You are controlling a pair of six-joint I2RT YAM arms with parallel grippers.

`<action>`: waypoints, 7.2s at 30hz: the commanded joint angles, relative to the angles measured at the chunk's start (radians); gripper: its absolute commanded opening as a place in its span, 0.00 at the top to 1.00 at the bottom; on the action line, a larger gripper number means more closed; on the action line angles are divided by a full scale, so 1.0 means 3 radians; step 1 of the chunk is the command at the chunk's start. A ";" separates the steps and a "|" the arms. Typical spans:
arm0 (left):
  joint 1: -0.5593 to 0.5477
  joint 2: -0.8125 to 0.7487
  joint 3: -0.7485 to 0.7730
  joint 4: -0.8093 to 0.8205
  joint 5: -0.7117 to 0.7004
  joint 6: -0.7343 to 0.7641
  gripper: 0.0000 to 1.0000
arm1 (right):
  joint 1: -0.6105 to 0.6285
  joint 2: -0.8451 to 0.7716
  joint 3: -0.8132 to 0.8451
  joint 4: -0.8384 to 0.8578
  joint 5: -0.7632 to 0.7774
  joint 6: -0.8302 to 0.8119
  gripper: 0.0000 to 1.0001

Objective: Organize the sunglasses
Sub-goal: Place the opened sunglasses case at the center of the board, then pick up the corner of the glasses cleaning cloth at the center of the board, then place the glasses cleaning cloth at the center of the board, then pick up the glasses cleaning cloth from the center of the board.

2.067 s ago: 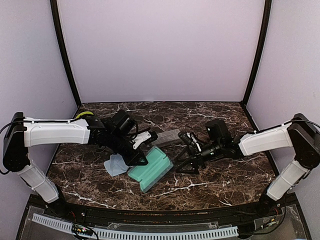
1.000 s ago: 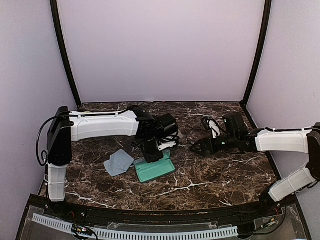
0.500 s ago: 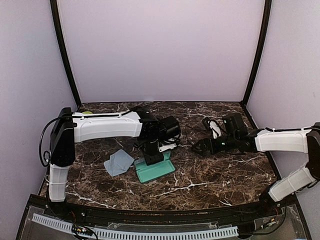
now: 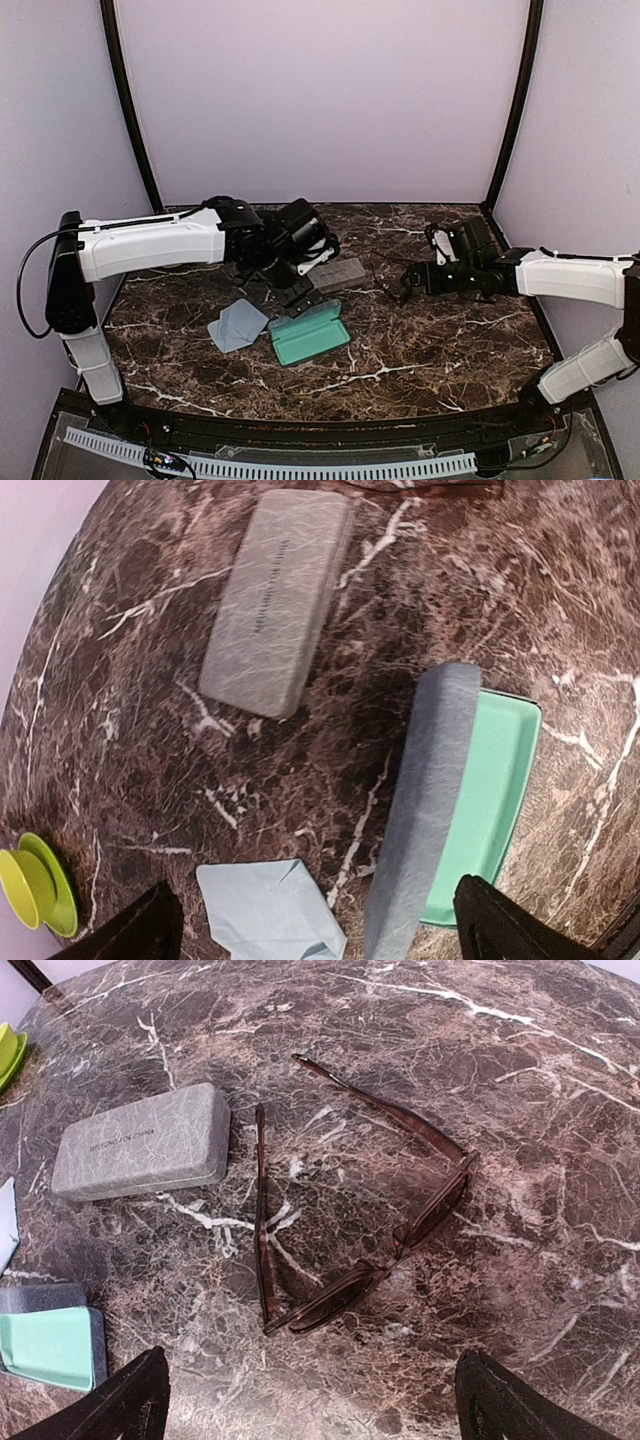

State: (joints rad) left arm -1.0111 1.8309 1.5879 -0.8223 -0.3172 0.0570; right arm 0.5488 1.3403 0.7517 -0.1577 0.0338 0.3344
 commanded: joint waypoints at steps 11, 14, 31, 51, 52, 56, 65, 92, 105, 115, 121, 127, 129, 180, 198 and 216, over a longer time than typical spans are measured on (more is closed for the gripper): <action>0.1052 -0.1309 -0.1517 0.0800 0.0695 -0.1165 0.27 | -0.0014 -0.0113 0.0014 0.0317 -0.0207 -0.0061 0.00; 0.1213 -0.1411 -0.1811 0.0908 0.0702 -0.1326 0.32 | -0.0015 -0.0087 0.0005 0.0380 -0.0306 -0.0103 0.00; 0.1668 -0.1283 -0.2421 0.1247 0.0740 -0.1645 0.44 | -0.0010 0.0087 -0.0048 0.0479 -0.0295 -0.0201 0.03; 0.1843 -0.1426 -0.2915 0.1281 0.0916 -0.2011 0.63 | -0.0004 0.0380 -0.0002 0.0613 -0.0595 -0.0237 0.05; 0.1843 -0.1405 -0.2911 0.1268 0.0898 -0.1998 0.63 | -0.0004 0.0391 0.0001 0.0620 -0.0606 -0.0241 0.05; 0.1842 -0.1294 -0.2886 0.1323 0.0967 -0.1967 0.66 | -0.0004 0.0420 0.0036 0.0598 -0.0624 -0.0250 0.05; 0.1838 -0.1268 -0.2877 0.1256 0.0963 -0.1917 0.69 | 0.0001 0.0411 -0.0007 0.0602 -0.0632 -0.0226 0.05; 0.1680 -0.0962 -0.2721 0.1299 0.0897 -0.1821 0.93 | 0.0042 0.0544 0.0110 0.0545 -0.0680 -0.0246 0.05; 0.1628 -0.1295 -0.2463 0.1014 0.0662 -0.1670 1.00 | 0.0070 0.0510 0.0130 0.0498 -0.0648 -0.0225 0.06; 0.1258 -0.1759 -0.1667 0.0722 0.0592 -0.1021 1.00 | 0.0118 0.0509 0.0276 0.0398 -0.0690 -0.0321 0.05; 0.0953 -0.1925 -0.1193 0.0653 0.0813 -0.0729 1.00 | 0.0129 0.0458 0.0480 0.0293 -0.1088 -0.0521 0.06; 0.0614 -0.1894 -0.0865 0.0770 0.1195 -0.0636 1.00 | 0.0154 0.0345 0.0614 0.0225 -0.1429 -0.0609 0.08; 0.0439 -0.1812 -0.0758 0.0830 0.1285 -0.0639 1.00 | 0.0148 0.0307 0.0679 0.0110 -0.1300 -0.0591 0.08; -0.0293 0.0309 -0.1191 0.2223 0.1914 -0.1266 1.00 | 0.0409 -0.0055 -0.0501 -0.0351 -0.1628 0.0054 0.65; -0.0289 0.0243 -0.1403 0.2257 0.1858 -0.1223 1.00 | 0.0632 0.0031 -0.0737 -0.0117 -0.1656 0.0177 0.68; -0.0291 0.0268 -0.1402 0.2269 0.1898 -0.1198 1.00 | 0.0671 0.0220 -0.0580 -0.0183 -0.1483 0.0119 0.72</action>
State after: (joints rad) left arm -1.1015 1.9537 1.1778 -0.1486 0.2462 -0.3176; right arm 0.7399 1.3933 0.5461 -0.2180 -0.4381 0.3786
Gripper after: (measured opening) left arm 0.014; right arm 0.279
